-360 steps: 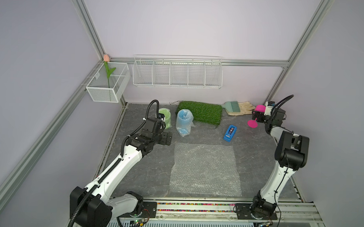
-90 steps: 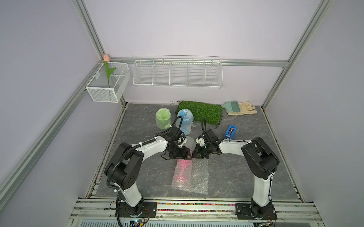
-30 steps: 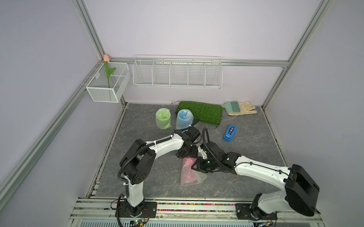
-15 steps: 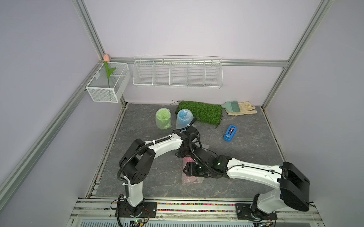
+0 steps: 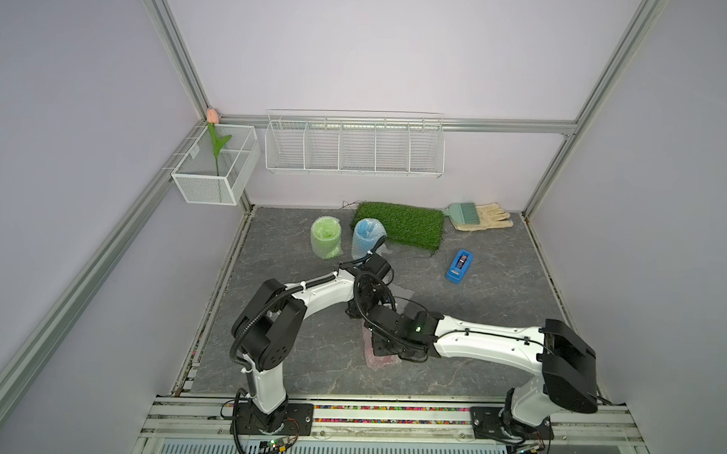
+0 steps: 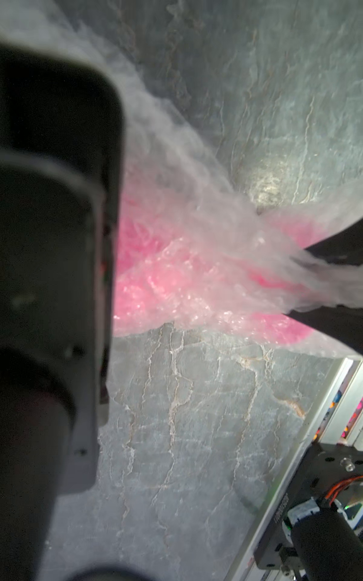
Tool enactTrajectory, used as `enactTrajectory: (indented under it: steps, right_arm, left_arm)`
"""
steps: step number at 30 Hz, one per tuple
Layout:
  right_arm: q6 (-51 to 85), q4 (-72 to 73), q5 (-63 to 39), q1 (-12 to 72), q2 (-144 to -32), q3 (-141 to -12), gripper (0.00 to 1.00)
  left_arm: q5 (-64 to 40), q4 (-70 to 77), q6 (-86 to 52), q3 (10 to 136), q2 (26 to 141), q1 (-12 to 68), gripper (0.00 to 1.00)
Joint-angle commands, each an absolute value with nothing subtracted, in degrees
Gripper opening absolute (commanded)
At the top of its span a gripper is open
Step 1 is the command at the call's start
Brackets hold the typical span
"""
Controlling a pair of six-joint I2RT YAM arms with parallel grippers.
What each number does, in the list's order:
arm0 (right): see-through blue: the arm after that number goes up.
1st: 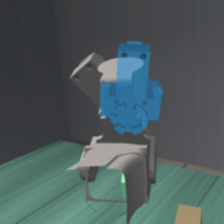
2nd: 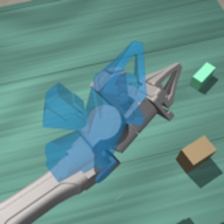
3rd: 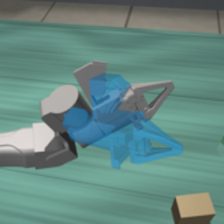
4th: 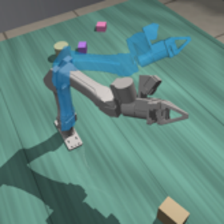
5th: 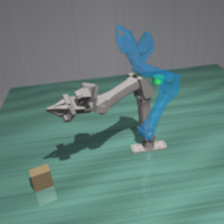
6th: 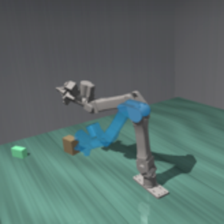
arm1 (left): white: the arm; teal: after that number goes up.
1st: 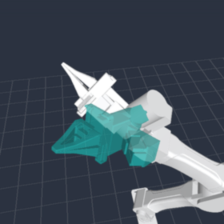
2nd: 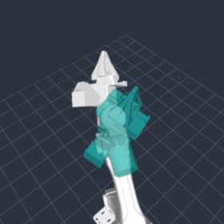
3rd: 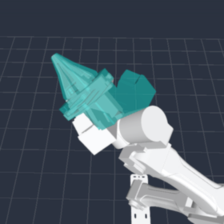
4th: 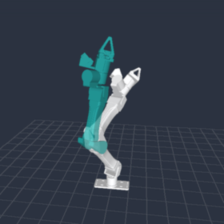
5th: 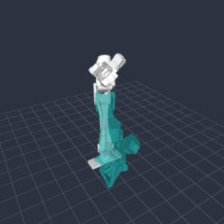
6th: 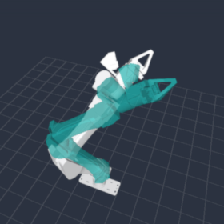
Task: Wrap wine glasses in bubble wrap
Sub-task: Adjust the bubble wrap at the center of the board.
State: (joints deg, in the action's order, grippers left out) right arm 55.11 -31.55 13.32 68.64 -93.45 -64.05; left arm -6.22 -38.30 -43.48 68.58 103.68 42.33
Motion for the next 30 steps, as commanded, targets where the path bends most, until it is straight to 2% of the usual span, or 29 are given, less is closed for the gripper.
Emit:
enactTrajectory:
  steps: [1, 2, 7, 15, 24, 30]
  right_arm:
    - [51.7, -36.91, 14.18, 68.98, -92.22, -64.89, 0.16]
    - [49.92, -37.98, 13.94, 68.79, -92.13, -65.18, 0.15]
    - [36.85, -40.8, 11.43, 67.64, -90.6, -65.09, 0.1]
    - [13.47, -41.26, 6.05, 63.38, -84.04, -60.7, 0.08]
    - [-5.06, -39.98, -1.6, 56.49, -81.26, -56.63, 0.07]
    - [-19.77, -39.91, -6.06, 55.87, -79.97, -54.2, 0.07]
  left_arm:
    - [-4.09, -39.27, -44.88, 67.81, 99.83, 40.75, 0.97]
    - [-3.97, -39.44, -44.53, 67.71, 98.86, 40.38, 0.99]
    - [-0.92, -42.25, -42.82, 68.2, 94.86, 38.52, 0.99]
    - [3.42, -48.2, -38.93, 66.92, 91.56, 32.98, 0.99]
    - [0.61, -46.32, -35.97, 60.83, 92.28, 29.54, 0.99]
    - [0.87, -46.0, -35.19, 57.4, 92.54, 28.77, 0.96]
